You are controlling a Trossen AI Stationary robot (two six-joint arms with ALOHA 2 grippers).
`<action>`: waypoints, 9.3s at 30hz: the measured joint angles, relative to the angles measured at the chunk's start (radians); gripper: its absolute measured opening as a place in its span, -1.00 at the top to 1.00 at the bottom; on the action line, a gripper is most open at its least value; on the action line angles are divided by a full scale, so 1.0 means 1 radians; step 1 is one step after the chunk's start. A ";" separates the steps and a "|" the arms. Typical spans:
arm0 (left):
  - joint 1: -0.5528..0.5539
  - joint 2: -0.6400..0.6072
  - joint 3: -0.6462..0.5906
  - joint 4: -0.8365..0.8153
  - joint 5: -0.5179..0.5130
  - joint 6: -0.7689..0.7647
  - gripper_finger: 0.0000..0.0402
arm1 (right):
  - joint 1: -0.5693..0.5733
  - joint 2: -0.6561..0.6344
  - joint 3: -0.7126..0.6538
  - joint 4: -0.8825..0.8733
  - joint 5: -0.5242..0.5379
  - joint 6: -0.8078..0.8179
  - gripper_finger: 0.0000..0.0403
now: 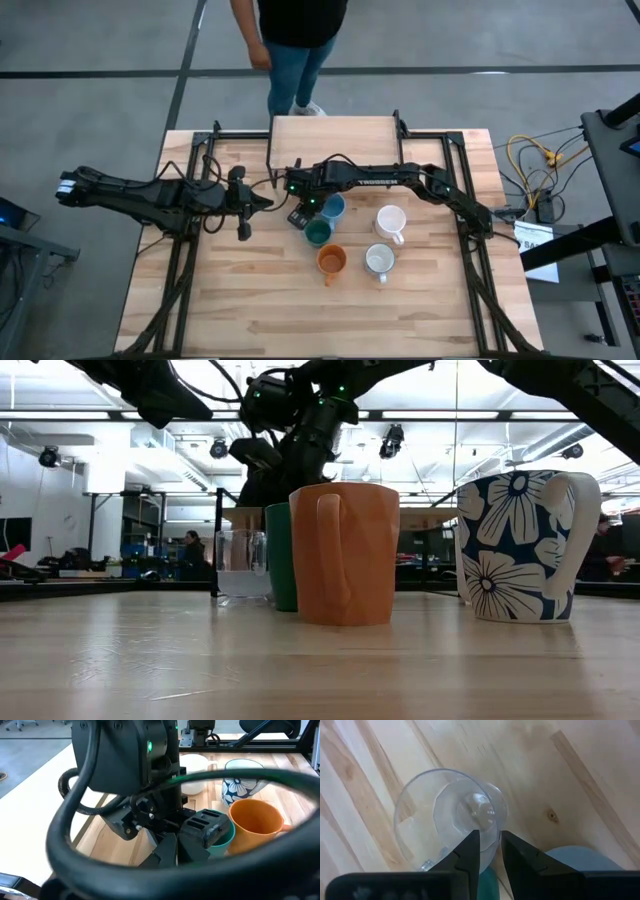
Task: Stack small to large cups/mugs on shelf
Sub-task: Put the transparent mug on the shelf
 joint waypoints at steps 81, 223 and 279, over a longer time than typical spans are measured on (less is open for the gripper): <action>0.000 0.002 0.000 -0.001 0.000 0.006 1.00 | 0.012 -0.012 0.002 -0.109 0.080 -0.070 0.96; 0.000 0.009 -0.001 -0.024 -0.011 0.026 1.00 | -0.624 -0.408 0.024 -0.633 0.212 -0.249 0.96; 0.000 0.009 -0.001 -0.024 -0.014 0.026 1.00 | -0.773 -0.343 0.079 -0.631 0.210 -0.363 0.96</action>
